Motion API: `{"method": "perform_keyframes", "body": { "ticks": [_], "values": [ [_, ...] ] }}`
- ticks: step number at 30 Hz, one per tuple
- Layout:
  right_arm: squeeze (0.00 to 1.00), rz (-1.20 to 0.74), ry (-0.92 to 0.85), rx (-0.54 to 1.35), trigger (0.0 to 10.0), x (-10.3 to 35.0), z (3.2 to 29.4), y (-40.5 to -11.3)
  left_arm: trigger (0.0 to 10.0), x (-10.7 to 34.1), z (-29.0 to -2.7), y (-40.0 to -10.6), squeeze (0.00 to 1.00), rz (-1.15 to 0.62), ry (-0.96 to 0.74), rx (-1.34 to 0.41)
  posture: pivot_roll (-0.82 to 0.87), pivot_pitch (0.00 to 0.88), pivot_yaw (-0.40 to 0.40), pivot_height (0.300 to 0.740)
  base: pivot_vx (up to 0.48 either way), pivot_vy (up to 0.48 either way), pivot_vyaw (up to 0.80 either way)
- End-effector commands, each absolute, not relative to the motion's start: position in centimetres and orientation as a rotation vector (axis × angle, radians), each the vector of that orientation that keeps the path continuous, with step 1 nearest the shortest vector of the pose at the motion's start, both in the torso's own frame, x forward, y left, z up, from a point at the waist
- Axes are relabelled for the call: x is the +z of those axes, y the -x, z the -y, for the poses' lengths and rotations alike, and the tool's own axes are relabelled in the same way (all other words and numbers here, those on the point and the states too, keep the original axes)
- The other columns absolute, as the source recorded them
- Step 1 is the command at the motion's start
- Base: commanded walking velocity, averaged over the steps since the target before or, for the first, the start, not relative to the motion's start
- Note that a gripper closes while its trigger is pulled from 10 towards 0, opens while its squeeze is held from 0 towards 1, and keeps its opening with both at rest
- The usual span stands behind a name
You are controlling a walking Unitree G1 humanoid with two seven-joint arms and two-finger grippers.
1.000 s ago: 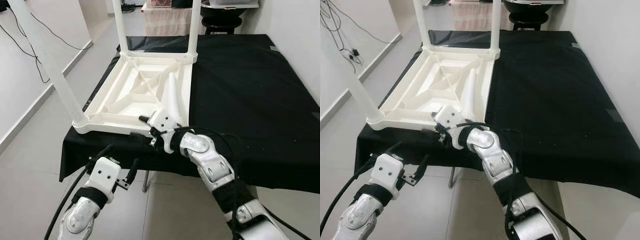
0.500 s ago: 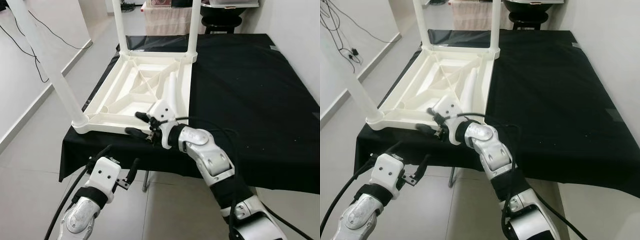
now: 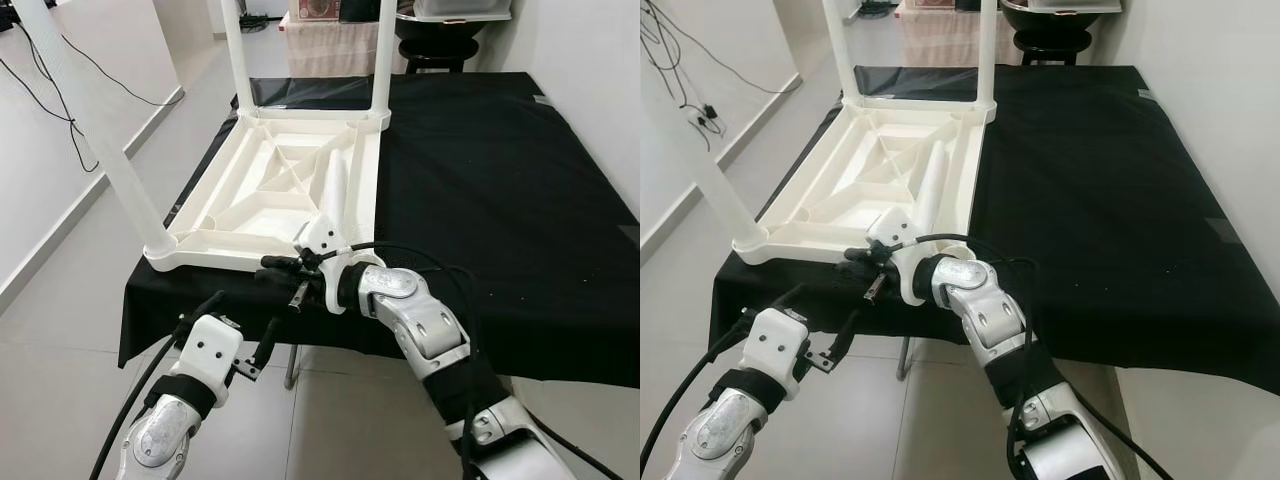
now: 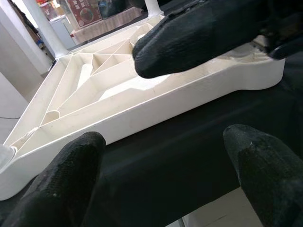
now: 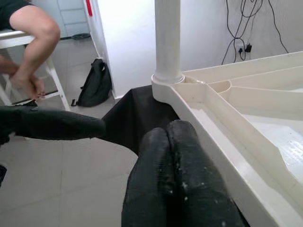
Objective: Building children table
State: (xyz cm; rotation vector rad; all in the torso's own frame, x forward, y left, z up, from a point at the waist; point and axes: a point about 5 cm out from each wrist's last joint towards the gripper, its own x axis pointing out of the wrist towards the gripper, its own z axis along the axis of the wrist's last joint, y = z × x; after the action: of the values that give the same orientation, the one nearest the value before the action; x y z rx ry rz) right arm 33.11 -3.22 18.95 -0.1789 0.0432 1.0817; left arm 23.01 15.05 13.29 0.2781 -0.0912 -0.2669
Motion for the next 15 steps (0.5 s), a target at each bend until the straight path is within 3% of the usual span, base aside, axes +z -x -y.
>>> {"method": "perform_keyframes", "body": {
  "ticks": [1, 11, 15],
  "values": [
    [0.00, -0.047, 0.151, 1.069, 0.0, 19.2, 3.2, -33.2, 10.0, 12.7, -15.3, -22.9, 0.00, 0.056, -0.285, -0.265, 0.03, 0.108, 0.050, 0.740, 0.000, 0.000, 0.00],
    [0.00, -0.074, 0.138, 0.911, 0.0, 19.1, 3.5, -34.6, 10.0, 12.8, -15.3, -23.0, 0.00, 0.058, -0.286, -0.262, 0.03, 0.110, 0.049, 0.740, 0.000, 0.000, 0.00],
    [0.00, -0.080, 0.132, 0.997, 0.0, 18.7, 4.0, -33.7, 10.0, 12.8, -15.3, -23.0, 0.00, 0.058, -0.285, -0.259, 0.03, 0.112, 0.049, 0.740, 0.000, 0.000, 0.00]
  ]
}}
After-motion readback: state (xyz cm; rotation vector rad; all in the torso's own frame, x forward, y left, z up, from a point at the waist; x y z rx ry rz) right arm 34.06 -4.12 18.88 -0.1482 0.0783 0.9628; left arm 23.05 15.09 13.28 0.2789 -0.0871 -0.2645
